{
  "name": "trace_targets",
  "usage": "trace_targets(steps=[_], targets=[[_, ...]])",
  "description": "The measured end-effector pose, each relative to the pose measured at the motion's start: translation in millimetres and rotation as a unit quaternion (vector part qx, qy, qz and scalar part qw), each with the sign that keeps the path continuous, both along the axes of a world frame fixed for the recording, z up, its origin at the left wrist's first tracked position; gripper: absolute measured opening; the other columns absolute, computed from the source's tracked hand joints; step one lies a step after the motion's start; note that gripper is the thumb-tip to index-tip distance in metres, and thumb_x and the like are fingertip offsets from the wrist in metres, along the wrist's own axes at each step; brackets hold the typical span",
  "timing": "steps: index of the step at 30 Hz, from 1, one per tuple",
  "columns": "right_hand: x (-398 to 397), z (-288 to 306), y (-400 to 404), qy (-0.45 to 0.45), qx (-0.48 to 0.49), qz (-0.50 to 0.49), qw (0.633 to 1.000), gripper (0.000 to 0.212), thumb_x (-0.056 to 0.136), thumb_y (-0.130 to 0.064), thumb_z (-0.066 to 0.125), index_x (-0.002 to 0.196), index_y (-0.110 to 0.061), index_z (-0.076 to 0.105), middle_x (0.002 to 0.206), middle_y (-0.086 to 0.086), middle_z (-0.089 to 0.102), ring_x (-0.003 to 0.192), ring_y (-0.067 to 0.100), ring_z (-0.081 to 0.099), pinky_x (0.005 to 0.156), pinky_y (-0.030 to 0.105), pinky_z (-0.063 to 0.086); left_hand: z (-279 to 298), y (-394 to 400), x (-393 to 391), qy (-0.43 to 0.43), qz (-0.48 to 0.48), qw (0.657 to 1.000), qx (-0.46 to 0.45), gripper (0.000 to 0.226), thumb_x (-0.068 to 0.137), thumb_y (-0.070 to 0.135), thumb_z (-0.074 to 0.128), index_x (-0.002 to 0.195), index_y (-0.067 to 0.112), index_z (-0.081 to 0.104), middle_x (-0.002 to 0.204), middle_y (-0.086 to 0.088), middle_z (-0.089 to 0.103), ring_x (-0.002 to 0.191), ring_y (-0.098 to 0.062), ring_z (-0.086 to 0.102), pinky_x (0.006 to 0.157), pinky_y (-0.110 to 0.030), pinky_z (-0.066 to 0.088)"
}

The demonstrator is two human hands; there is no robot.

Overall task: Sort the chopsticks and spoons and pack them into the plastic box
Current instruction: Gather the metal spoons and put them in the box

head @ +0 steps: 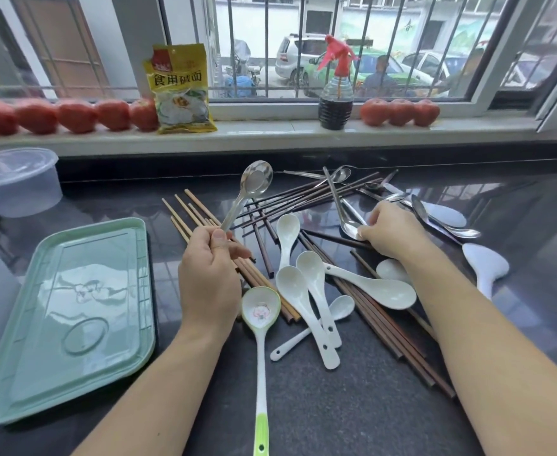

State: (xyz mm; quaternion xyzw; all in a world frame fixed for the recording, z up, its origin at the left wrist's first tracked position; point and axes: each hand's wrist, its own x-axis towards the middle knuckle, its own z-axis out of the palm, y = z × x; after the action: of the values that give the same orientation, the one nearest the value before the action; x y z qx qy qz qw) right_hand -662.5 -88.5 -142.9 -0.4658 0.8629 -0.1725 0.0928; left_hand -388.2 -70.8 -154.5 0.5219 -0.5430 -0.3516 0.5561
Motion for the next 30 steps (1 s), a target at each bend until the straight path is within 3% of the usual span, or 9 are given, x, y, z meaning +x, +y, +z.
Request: trace_targets(steps=[2,4,9,12,15,18,24,27,30], targets=[[-1,-1,0,0.014,-0.006,0.007,1.000,0.022,0.091,-0.032,0.066,0.107,-0.018,0.061,0.100,0.002,0.063,0.102,0.028,0.059,0.090,0.042,0.051,0,0,0,0.010,0.003,1.000,-0.001,0.031,0.112,0.018,0.036,0.099,0.005,0.060,0.077,-0.003,0.073,0.070,0.010,0.060,0.064,-0.002,0.040],[-3,-3,-1,0.026,-0.012,0.007,1.000,0.021,0.092,-0.035,0.064,0.101,-0.016,0.068,0.097,0.005,0.068,0.096,0.029,0.062,0.089,0.043,0.053,-1,-1,1,0.018,0.007,1.000,0.000,0.030,0.112,0.018,0.036,0.098,0.006,0.059,0.079,-0.005,0.073,0.068,0.008,0.060,0.062,-0.004,0.041],[-17,4,11,0.019,-0.005,-0.003,1.000,0.039,0.096,-0.044,0.056,0.091,-0.008,0.071,0.084,0.009,0.068,0.081,0.026,0.061,0.068,0.036,0.047,-3,-4,2,0.019,0.008,1.000,0.009,0.029,0.112,0.020,0.036,0.096,0.009,0.058,0.080,-0.007,0.073,0.066,0.007,0.060,0.059,-0.004,0.041],[-25,8,20,0.033,0.043,-0.001,0.999,0.030,0.092,-0.034,0.065,0.088,-0.004,0.072,0.083,0.012,0.070,0.073,0.023,0.059,0.063,0.033,0.045,-3,-4,1,0.013,0.007,1.000,0.009,0.030,0.112,0.019,0.036,0.097,0.006,0.059,0.080,-0.006,0.072,0.067,0.008,0.060,0.059,-0.003,0.040],[-26,7,20,0.056,0.049,-0.002,0.997,0.014,0.089,-0.021,0.068,0.089,-0.008,0.074,0.085,0.010,0.071,0.085,0.026,0.063,0.071,0.034,0.053,-3,-3,0,0.004,0.007,1.000,0.005,0.030,0.112,0.019,0.036,0.097,0.006,0.059,0.078,-0.005,0.072,0.065,0.008,0.059,0.060,-0.003,0.041],[-27,5,16,0.053,0.030,-0.011,0.998,0.013,0.088,-0.011,0.063,0.094,-0.007,0.075,0.103,0.012,0.071,0.109,0.028,0.060,0.082,0.035,0.053,-3,-4,1,0.006,0.009,1.000,0.001,0.029,0.112,0.019,0.036,0.094,0.010,0.057,0.077,-0.006,0.072,0.064,0.006,0.059,0.059,-0.005,0.042],[-27,2,12,0.026,-0.023,-0.028,0.999,0.015,0.085,-0.008,0.063,0.081,-0.017,0.076,0.088,0.011,0.071,0.090,0.032,0.063,0.079,0.038,0.056,-4,-5,1,0.013,0.015,1.000,0.001,0.029,0.112,0.020,0.036,0.094,0.013,0.057,0.078,-0.007,0.072,0.065,0.004,0.060,0.059,-0.005,0.042],[-24,5,15,0.023,-0.033,-0.024,0.999,0.017,0.090,-0.015,0.062,0.086,-0.017,0.078,0.087,0.010,0.072,0.086,0.030,0.063,0.075,0.037,0.055,-4,-6,2,0.023,0.018,1.000,0.002,0.029,0.112,0.020,0.035,0.095,0.015,0.057,0.080,-0.009,0.072,0.066,0.006,0.060,0.059,-0.004,0.042],[-25,16,15,0.018,0.017,-0.006,1.000,0.021,0.094,-0.013,0.058,0.098,-0.013,0.078,0.100,0.012,0.073,0.095,0.032,0.065,0.082,0.039,0.057,-2,-7,3,0.030,0.026,0.999,-0.004,0.029,0.112,0.022,0.035,0.093,0.018,0.056,0.080,-0.008,0.073,0.067,0.005,0.060,0.059,-0.004,0.041]])
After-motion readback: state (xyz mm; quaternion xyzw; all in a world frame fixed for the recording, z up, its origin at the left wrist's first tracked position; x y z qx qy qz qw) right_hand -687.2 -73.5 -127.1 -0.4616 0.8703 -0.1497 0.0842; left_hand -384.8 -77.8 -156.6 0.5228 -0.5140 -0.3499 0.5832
